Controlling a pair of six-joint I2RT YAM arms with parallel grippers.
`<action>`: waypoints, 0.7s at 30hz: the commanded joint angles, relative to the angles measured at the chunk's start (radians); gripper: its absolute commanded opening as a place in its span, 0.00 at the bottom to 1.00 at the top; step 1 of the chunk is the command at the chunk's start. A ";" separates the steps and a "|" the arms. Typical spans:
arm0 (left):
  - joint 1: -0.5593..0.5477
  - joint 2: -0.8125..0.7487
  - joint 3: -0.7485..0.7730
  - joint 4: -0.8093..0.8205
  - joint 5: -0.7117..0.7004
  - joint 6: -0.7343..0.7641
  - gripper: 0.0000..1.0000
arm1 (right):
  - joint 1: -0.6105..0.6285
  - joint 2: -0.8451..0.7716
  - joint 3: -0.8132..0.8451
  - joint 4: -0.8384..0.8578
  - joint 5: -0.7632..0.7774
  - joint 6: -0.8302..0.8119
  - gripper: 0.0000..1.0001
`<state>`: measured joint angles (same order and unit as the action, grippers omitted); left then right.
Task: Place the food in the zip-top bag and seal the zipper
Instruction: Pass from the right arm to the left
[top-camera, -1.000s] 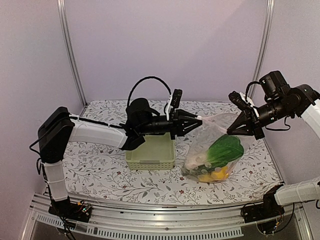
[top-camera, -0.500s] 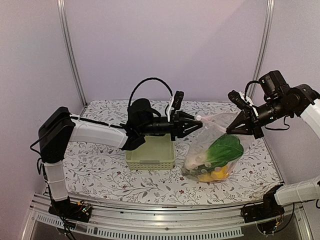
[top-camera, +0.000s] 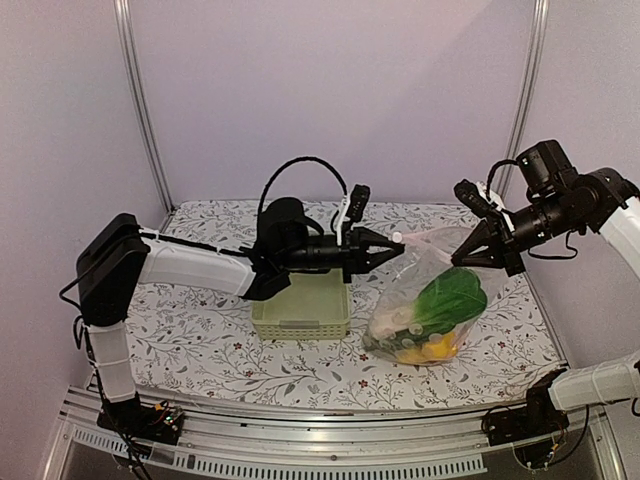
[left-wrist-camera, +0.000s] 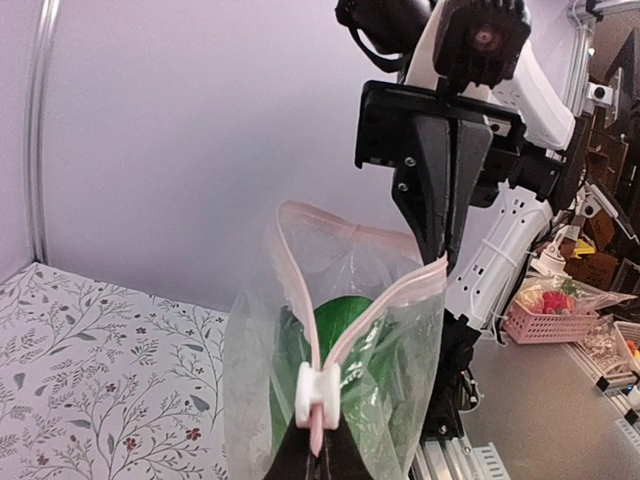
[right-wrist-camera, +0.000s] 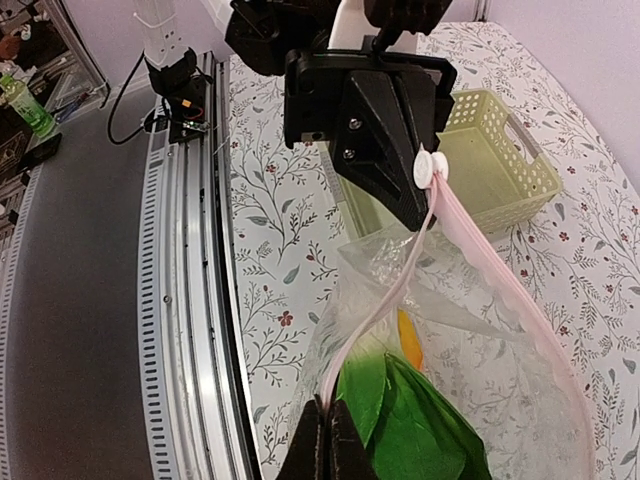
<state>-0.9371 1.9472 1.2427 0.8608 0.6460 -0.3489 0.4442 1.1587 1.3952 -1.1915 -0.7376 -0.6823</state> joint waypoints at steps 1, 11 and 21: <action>0.004 -0.070 0.016 -0.146 -0.031 0.083 0.00 | 0.004 0.011 0.002 0.050 0.060 0.038 0.00; -0.007 -0.209 0.102 -0.627 -0.114 0.271 0.00 | 0.004 0.032 0.093 0.076 0.142 0.069 0.04; -0.077 -0.230 0.148 -0.753 -0.254 0.323 0.00 | 0.005 0.104 0.234 0.057 0.030 0.033 0.29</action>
<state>-0.9749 1.7432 1.3613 0.1902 0.4656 -0.0669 0.4442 1.2335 1.5703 -1.1362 -0.6346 -0.6342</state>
